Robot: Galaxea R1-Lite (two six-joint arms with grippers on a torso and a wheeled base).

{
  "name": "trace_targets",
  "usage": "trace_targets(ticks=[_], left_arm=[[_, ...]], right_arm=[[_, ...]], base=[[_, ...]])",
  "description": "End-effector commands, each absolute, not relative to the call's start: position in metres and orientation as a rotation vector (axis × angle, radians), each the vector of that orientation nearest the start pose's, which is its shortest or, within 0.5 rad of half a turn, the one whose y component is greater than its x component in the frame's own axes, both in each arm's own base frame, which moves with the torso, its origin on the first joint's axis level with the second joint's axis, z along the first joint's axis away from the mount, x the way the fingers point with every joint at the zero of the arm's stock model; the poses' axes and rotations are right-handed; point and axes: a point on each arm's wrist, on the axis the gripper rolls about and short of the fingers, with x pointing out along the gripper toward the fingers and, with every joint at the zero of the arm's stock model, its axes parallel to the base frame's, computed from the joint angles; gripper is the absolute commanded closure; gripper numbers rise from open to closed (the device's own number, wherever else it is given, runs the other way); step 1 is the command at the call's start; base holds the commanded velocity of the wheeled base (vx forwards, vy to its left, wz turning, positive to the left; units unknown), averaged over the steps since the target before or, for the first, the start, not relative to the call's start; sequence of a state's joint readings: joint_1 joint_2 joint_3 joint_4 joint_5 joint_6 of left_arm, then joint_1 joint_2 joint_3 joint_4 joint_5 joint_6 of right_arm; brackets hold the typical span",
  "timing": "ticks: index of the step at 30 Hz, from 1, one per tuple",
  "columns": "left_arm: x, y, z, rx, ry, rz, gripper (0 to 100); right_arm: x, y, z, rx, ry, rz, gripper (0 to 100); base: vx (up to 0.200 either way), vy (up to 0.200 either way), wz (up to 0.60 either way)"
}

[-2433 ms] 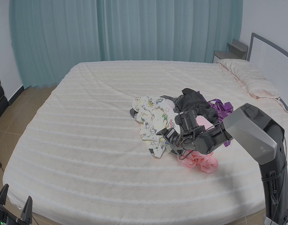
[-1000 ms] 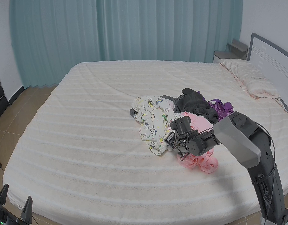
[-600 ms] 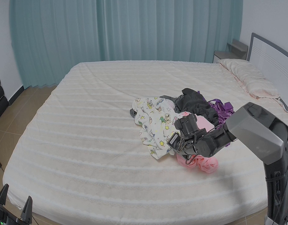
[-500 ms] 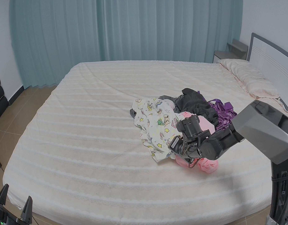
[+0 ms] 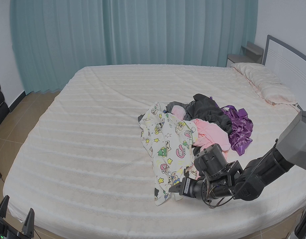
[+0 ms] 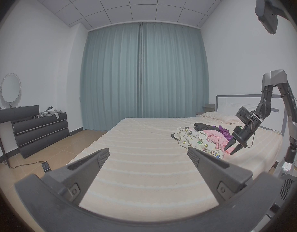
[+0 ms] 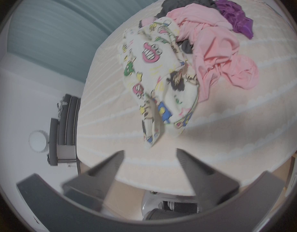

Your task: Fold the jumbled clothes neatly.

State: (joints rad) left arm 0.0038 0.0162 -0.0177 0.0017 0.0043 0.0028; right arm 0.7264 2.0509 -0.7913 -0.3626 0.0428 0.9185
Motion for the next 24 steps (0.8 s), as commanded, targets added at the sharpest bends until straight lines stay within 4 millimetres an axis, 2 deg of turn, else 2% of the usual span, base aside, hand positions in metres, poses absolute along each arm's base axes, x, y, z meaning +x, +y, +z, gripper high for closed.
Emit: trace_targets(ticks=[1, 7, 10, 13, 17, 21, 22, 24], left_arm=[[-0.022, 0.0, 0.076, 0.003, 0.014, 0.009, 0], [-0.022, 0.0, 0.076, 0.003, 0.014, 0.009, 0], [-0.022, 0.0, 0.076, 0.003, 0.014, 0.009, 0], [-0.022, 0.0, 0.076, 0.003, 0.014, 0.009, 0], [-0.022, 0.0, 0.076, 0.003, 0.014, 0.009, 0], [-0.022, 0.0, 0.076, 0.003, 0.014, 0.009, 0], [-0.022, 0.0, 0.076, 0.003, 0.014, 0.009, 0], [-0.022, 0.0, 0.076, 0.003, 0.014, 0.009, 0]], right_arm=[[0.251, 0.215, 0.029, 0.497, 1.099, 0.215, 0], [0.274, 0.197, 0.007, 0.495, 1.065, 0.121, 0], [0.285, 0.196, -0.015, 0.473, 1.058, 0.097, 0], [0.296, 0.201, -0.03, 0.461, 1.018, 0.078, 0], [0.307, 0.208, -0.03, 0.468, 0.981, 0.08, 0], [0.322, 0.216, -0.038, 0.47, 0.963, 0.087, 0], [0.324, 0.217, -0.04, 0.464, 0.969, 0.083, 100], [0.326, 0.219, -0.043, 0.448, 0.984, 0.078, 100]], base=[[0.0, 0.0, 0.0], [0.0, 0.0, 0.0], [0.0, 0.0, 0.0], [0.0, 0.0, 0.0], [0.0, 0.0, 0.0], [0.0, 0.0, 0.0], [0.0, 0.0, 0.0], [0.0, 0.0, 0.0]])
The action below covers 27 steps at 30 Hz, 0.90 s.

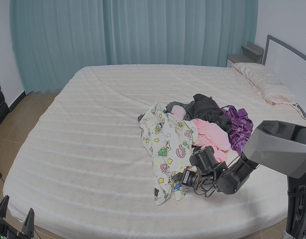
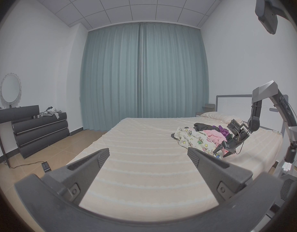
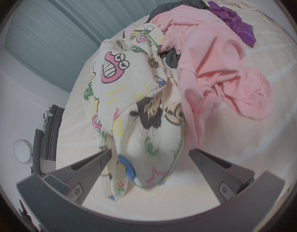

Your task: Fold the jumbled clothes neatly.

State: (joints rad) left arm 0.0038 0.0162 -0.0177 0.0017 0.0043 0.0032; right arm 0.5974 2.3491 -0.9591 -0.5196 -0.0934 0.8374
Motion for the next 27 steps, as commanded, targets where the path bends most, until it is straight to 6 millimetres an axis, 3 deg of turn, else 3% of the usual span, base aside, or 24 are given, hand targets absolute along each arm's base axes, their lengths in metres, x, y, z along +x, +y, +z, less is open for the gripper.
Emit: trace_targets(ticks=[1, 5, 11, 12, 20, 27], left_arm=[[-0.022, 0.0, 0.076, 0.003, 0.014, 0.009, 0], [-0.022, 0.0, 0.076, 0.003, 0.014, 0.009, 0], [-0.022, 0.0, 0.076, 0.003, 0.014, 0.009, 0], [-0.022, 0.0, 0.076, 0.003, 0.014, 0.009, 0], [-0.022, 0.0, 0.076, 0.011, 0.011, 0.009, 0], [-0.022, 0.0, 0.076, 0.005, 0.012, 0.009, 0]], right_arm=[[0.327, 0.22, -0.041, 0.443, 0.994, 0.072, 100], [0.326, 0.219, -0.04, 0.445, 0.998, 0.071, 100], [0.311, 0.21, -0.014, 0.502, 0.984, 0.062, 100], [0.301, 0.203, 0.015, 0.554, 0.954, 0.078, 100], [0.25, 0.177, 0.099, 0.632, 0.828, 0.21, 100], [0.231, 0.158, 0.145, 0.699, 0.712, 0.289, 100]], base=[[0.0, 0.0, 0.0], [0.0, 0.0, 0.0], [0.0, 0.0, 0.0], [0.0, 0.0, 0.0], [0.0, 0.0, 0.0], [0.0, 0.0, 0.0]])
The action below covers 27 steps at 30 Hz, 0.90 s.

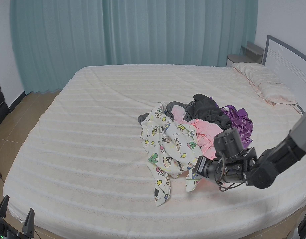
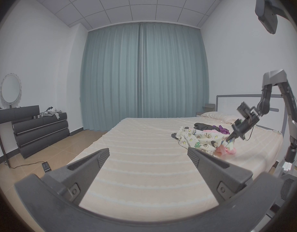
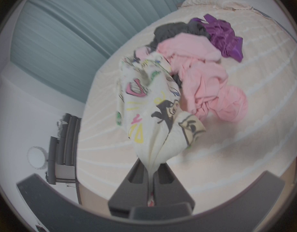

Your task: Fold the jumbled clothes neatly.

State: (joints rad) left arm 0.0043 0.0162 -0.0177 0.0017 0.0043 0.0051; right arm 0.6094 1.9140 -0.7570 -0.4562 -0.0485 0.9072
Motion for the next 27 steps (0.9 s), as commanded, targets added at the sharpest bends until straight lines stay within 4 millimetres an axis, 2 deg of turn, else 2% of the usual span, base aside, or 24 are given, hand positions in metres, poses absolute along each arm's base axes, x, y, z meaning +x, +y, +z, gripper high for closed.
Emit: trace_targets(ticks=[1, 2, 3, 4, 8, 10, 11, 12, 13, 14, 15, 16, 17, 19, 21, 22, 23, 25, 26, 27], left_arm=[[-0.022, 0.0, 0.076, 0.006, 0.012, 0.006, 0], [-0.022, 0.0, 0.076, 0.011, 0.012, 0.006, 0], [-0.022, 0.0, 0.076, 0.011, 0.012, 0.006, 0], [-0.022, 0.0, 0.076, 0.015, 0.012, 0.001, 0], [-0.022, -0.001, 0.077, 0.086, -0.003, -0.031, 0], [-0.022, -0.001, 0.077, 0.086, -0.005, -0.038, 0], [-0.024, -0.001, 0.093, 0.06, -0.058, -0.055, 0], [-0.027, -0.001, 0.118, 0.015, -0.132, -0.064, 0], [-0.03, -0.002, 0.167, -0.111, -0.234, -0.092, 0], [-0.024, -0.002, 0.194, -0.213, -0.25, -0.116, 0], [-0.015, -0.003, 0.207, -0.254, -0.221, -0.146, 0], [-0.003, -0.004, 0.21, -0.243, -0.154, -0.207, 0], [-0.003, -0.004, 0.21, -0.243, -0.154, -0.207, 0], [0.042, -0.01, 0.203, -0.212, 0.089, -0.399, 0], [0.072, -0.017, 0.196, -0.227, 0.238, -0.521, 0], [0.072, -0.017, 0.196, -0.227, 0.238, -0.521, 0], [0.098, -0.028, 0.188, -0.212, 0.334, -0.606, 0], [0.119, -0.043, 0.173, -0.176, 0.434, -0.686, 0], [0.119, -0.043, 0.173, -0.176, 0.434, -0.686, 0], [0.138, -0.059, 0.157, -0.125, 0.522, -0.749, 0]], right_arm=[[0.228, 0.156, 0.152, 0.71, 0.688, 0.303, 100], [0.224, 0.154, 0.16, 0.719, 0.662, 0.318, 100], [0.224, 0.154, 0.16, 0.719, 0.662, 0.318, 100], [0.219, 0.151, 0.174, 0.727, 0.616, 0.348, 100], [0.208, 0.145, 0.198, 0.752, 0.521, 0.41, 100], [0.205, 0.143, 0.204, 0.747, 0.485, 0.434, 100], [0.202, 0.143, 0.21, 0.739, 0.451, 0.458, 100], [0.202, 0.142, 0.214, 0.734, 0.432, 0.468, 100], [0.201, 0.142, 0.221, 0.727, 0.401, 0.491, 100], [0.201, 0.143, 0.226, 0.724, 0.382, 0.51, 100], [0.201, 0.143, 0.232, 0.726, 0.365, 0.528, 100], [0.201, 0.145, 0.239, 0.73, 0.349, 0.551, 100], [0.201, 0.145, 0.239, 0.73, 0.349, 0.551, 100], [0.201, 0.15, 0.256, 0.745, 0.307, 0.592, 100], [0.204, 0.153, 0.265, 0.755, 0.281, 0.605, 100], [0.204, 0.153, 0.265, 0.755, 0.281, 0.605, 100], [0.207, 0.155, 0.273, 0.763, 0.258, 0.617, 100], [0.209, 0.157, 0.281, 0.773, 0.233, 0.628, 100], [0.209, 0.157, 0.281, 0.773, 0.233, 0.628, 100], [0.212, 0.16, 0.281, 0.777, 0.237, 0.628, 100]], base=[[0.0, 0.0, 0.0], [0.0, 0.0, 0.0], [0.0, 0.0, 0.0], [0.0, 0.0, 0.0], [0.0, 0.0, 0.0], [0.0, 0.0, 0.0], [0.0, 0.0, 0.0], [0.0, 0.0, 0.0], [0.0, 0.0, 0.0], [0.0, 0.0, 0.0], [0.0, 0.0, 0.0], [0.0, 0.0, 0.0], [0.0, 0.0, 0.0], [0.0, 0.0, 0.0], [0.0, 0.0, 0.0], [0.0, 0.0, 0.0], [0.0, 0.0, 0.0], [0.0, 0.0, 0.0], [0.0, 0.0, 0.0], [0.0, 0.0, 0.0]])
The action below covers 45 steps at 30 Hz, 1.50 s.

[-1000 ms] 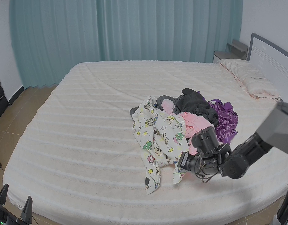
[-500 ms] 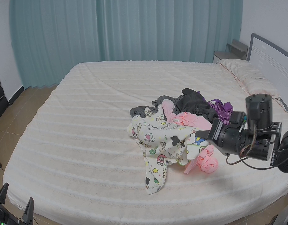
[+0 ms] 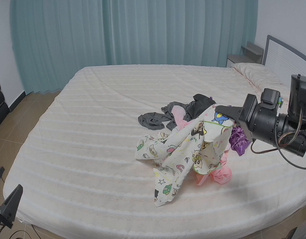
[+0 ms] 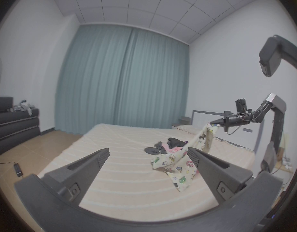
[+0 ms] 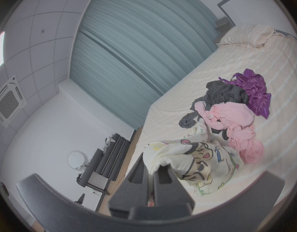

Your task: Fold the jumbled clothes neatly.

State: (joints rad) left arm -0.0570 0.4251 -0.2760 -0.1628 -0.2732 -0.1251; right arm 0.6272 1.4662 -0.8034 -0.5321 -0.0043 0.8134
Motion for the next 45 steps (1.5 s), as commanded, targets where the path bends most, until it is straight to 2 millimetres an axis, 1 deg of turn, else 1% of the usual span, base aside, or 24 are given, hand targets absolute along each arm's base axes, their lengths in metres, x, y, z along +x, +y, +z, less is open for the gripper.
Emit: trace_targets(ticks=[1, 3, 4, 5, 6, 8, 9, 11, 14, 16, 17, 18, 20, 26, 29, 35, 37, 42, 45], left_arm=[[0.14, -0.061, 0.155, -0.123, 0.531, -0.754, 0], [0.166, -0.087, 0.133, -0.082, 0.625, -0.804, 0], [0.166, -0.087, 0.133, -0.082, 0.625, -0.804, 0], [0.186, -0.11, 0.114, -0.057, 0.639, -0.813, 0], [0.194, -0.121, 0.102, -0.039, 0.646, -0.812, 0], [0.205, -0.141, 0.082, -0.005, 0.646, -0.802, 0], [0.209, -0.155, 0.069, 0.009, 0.641, -0.791, 0], [0.215, -0.177, 0.052, 0.002, 0.631, -0.77, 0], [0.222, -0.213, 0.035, -0.073, 0.584, -0.732, 0], [0.225, -0.229, 0.028, -0.109, 0.576, -0.737, 0], [0.225, -0.23, 0.028, -0.112, 0.576, -0.738, 0], [0.229, -0.237, 0.025, -0.125, 0.573, -0.746, 0], [0.232, -0.24, 0.024, -0.133, 0.567, -0.748, 0], [0.245, -0.26, 0.017, -0.264, 0.585, -0.739, 0], [0.248, -0.264, 0.02, -0.324, 0.564, -0.754, 0], [0.253, -0.267, 0.02, -0.354, 0.551, -0.751, 0], [0.258, -0.27, 0.02, -0.383, 0.526, -0.75, 0], [0.261, -0.268, 0.017, -0.398, 0.513, -0.744, 0], [0.267, -0.264, 0.014, -0.405, 0.489, -0.729, 0]], right_arm=[[0.213, 0.16, 0.281, 0.777, 0.237, 0.628, 100], [0.22, 0.167, 0.276, 0.774, 0.248, 0.623, 100], [0.22, 0.167, 0.276, 0.774, 0.248, 0.623, 100], [0.224, 0.168, 0.278, 0.781, 0.244, 0.624, 100], [0.226, 0.17, 0.277, 0.78, 0.25, 0.621, 100], [0.228, 0.172, 0.275, 0.781, 0.257, 0.62, 100], [0.228, 0.173, 0.274, 0.78, 0.26, 0.62, 100], [0.229, 0.173, 0.273, 0.779, 0.265, 0.618, 100], [0.231, 0.174, 0.27, 0.779, 0.271, 0.612, 100], [0.232, 0.175, 0.269, 0.78, 0.275, 0.609, 100], [0.232, 0.175, 0.269, 0.781, 0.276, 0.609, 100], [0.232, 0.175, 0.269, 0.793, 0.283, 0.606, 100], [0.232, 0.175, 0.269, 0.803, 0.289, 0.604, 100], [0.239, 0.181, 0.26, 0.834, 0.325, 0.586, 100], [0.243, 0.183, 0.256, 0.831, 0.338, 0.58, 100], [0.246, 0.186, 0.259, 0.84, 0.33, 0.58, 100], [0.247, 0.187, 0.261, 0.855, 0.331, 0.582, 100], [0.247, 0.188, 0.261, 0.855, 0.331, 0.582, 100], [0.245, 0.186, 0.264, 0.858, 0.323, 0.586, 100]], base=[[0.0, 0.0, 0.0], [0.0, 0.0, 0.0], [0.0, 0.0, 0.0], [0.0, 0.0, 0.0], [0.0, 0.0, 0.0], [0.0, 0.0, 0.0], [0.0, 0.0, 0.0], [0.0, 0.0, 0.0], [0.0, 0.0, 0.0], [0.0, 0.0, 0.0], [0.0, 0.0, 0.0], [0.0, 0.0, 0.0], [0.0, 0.0, 0.0], [0.0, 0.0, 0.0], [0.0, 0.0, 0.0], [0.0, 0.0, 0.0], [0.0, 0.0, 0.0], [0.0, 0.0, 0.0], [0.0, 0.0, 0.0]])
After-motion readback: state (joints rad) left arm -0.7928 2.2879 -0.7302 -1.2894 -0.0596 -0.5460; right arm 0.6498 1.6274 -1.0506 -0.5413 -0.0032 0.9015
